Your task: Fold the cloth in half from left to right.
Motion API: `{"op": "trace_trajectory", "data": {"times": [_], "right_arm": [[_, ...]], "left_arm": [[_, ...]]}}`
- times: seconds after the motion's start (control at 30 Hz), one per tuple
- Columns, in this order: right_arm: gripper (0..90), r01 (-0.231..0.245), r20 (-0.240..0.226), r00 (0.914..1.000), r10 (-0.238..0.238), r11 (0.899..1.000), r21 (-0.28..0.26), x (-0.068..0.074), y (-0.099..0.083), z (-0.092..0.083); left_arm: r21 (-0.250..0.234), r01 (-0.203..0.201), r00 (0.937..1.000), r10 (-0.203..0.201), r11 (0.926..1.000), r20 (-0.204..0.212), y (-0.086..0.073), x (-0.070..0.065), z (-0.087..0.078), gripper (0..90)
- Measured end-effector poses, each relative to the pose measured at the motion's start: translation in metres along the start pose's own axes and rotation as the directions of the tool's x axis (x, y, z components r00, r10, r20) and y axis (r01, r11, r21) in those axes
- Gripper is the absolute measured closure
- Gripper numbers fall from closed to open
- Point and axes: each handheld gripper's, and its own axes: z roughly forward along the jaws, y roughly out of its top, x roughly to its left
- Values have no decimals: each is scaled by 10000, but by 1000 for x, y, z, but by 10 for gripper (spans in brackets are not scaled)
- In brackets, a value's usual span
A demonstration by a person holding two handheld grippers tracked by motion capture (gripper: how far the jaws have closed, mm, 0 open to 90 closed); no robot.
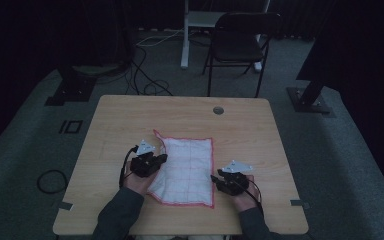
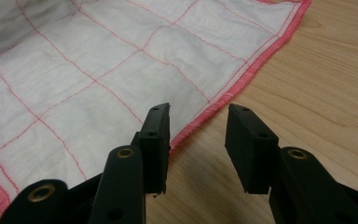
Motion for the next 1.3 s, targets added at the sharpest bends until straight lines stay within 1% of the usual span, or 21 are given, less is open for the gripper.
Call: {"op": "trace_trajectory", "data": {"times": [0.03,0.3,0.8,1.1,1.3], "right_arm": [[602,-1,3,10000,1,10000,-1,0,0,0],[602,-21,-1,10000,21,10000,12,0,0,0],[603,-40,5,10000,40,10000,38,0,0,0],[603,-38,-27,10000,38,10000,63,0,0,1],[603,48,-85,10000,-46,9998,187,2,-1,3]], "left_arm": [[-26,-32,10000,32,10000,92,1,-1,1,894],[48,-106,9996,104,9999,255,5,-7,10,894],[266,-349,9987,339,9990,384,9,-14,24,894],[295,-485,9979,471,9984,448,14,-20,29,894],[259,-550,9971,535,9982,540,17,-24,31,895]]}}
